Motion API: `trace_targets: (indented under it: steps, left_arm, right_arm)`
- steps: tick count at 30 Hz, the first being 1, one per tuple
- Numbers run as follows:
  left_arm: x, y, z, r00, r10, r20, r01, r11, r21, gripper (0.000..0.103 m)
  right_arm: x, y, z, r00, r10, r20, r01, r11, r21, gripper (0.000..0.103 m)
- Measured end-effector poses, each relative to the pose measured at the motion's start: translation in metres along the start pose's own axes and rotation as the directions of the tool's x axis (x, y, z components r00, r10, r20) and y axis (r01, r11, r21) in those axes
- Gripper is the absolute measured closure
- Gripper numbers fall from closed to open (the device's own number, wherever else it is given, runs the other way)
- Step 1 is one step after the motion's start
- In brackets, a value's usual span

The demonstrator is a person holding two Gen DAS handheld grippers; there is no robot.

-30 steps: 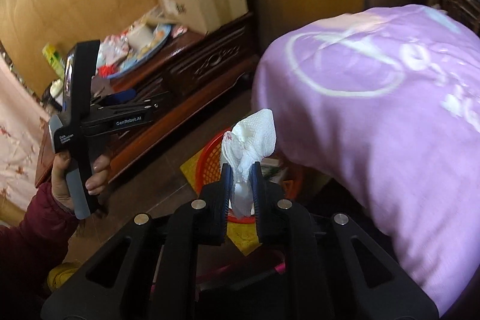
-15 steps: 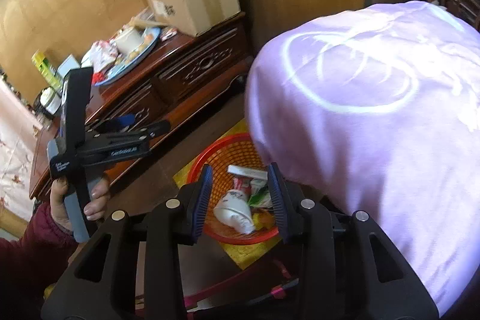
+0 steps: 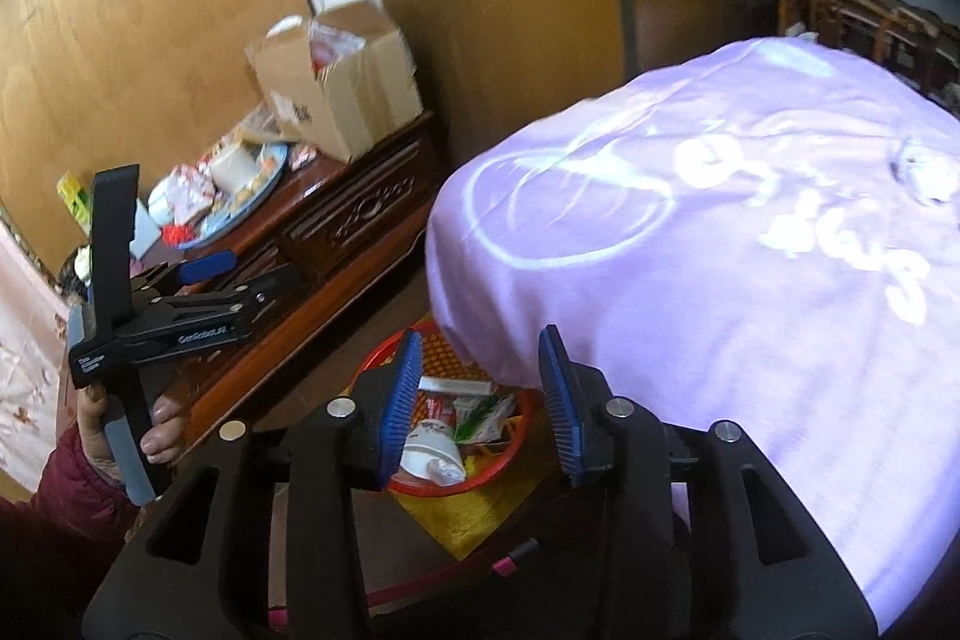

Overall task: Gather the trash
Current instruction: 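Move both tools back over the bed toward the plastic bag and red cup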

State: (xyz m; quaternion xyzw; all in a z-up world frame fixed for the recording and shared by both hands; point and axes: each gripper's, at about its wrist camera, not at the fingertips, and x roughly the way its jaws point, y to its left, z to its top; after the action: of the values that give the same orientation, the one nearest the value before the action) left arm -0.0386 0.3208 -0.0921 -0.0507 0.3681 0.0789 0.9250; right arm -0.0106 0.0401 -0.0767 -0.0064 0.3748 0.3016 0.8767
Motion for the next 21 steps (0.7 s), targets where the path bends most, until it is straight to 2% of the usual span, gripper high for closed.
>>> trace_targets:
  steps: [4, 7, 12, 18, 21]
  left_arm:
    - [-0.023, -0.037, 0.006, 0.999, -0.015, 0.04, 0.012, 0.997, 0.08, 0.006]
    - [-0.039, -0.07, 0.009, 0.997, -0.052, 0.059, 0.044, 0.99, 0.136, 0.006]
    - [-0.05, -0.123, 0.008, 0.992, -0.114, 0.044, 0.102, 0.971, 0.215, 0.006]
    - [-0.045, -0.195, 0.006, 0.984, -0.176, 0.013, 0.164, 0.938, 0.304, 0.006]
    - [-0.025, -0.235, 0.006, 0.978, -0.207, -0.038, 0.208, 0.918, 0.337, 0.006]
  right_arm:
    - [-0.034, -0.019, -0.005, 0.997, -0.032, 0.066, 0.03, 0.999, 0.034, 0.059]
    - [-0.063, -0.036, -0.012, 0.99, -0.064, 0.123, 0.056, 0.996, 0.07, 0.055]
    - [-0.106, -0.076, -0.03, 0.971, -0.131, 0.199, 0.101, 0.982, 0.157, 0.05]
    - [-0.136, -0.133, -0.052, 0.941, -0.256, 0.221, 0.191, 0.942, 0.276, 0.043]
    - [-0.142, -0.165, -0.058, 0.923, -0.327, 0.201, 0.251, 0.91, 0.329, 0.039]
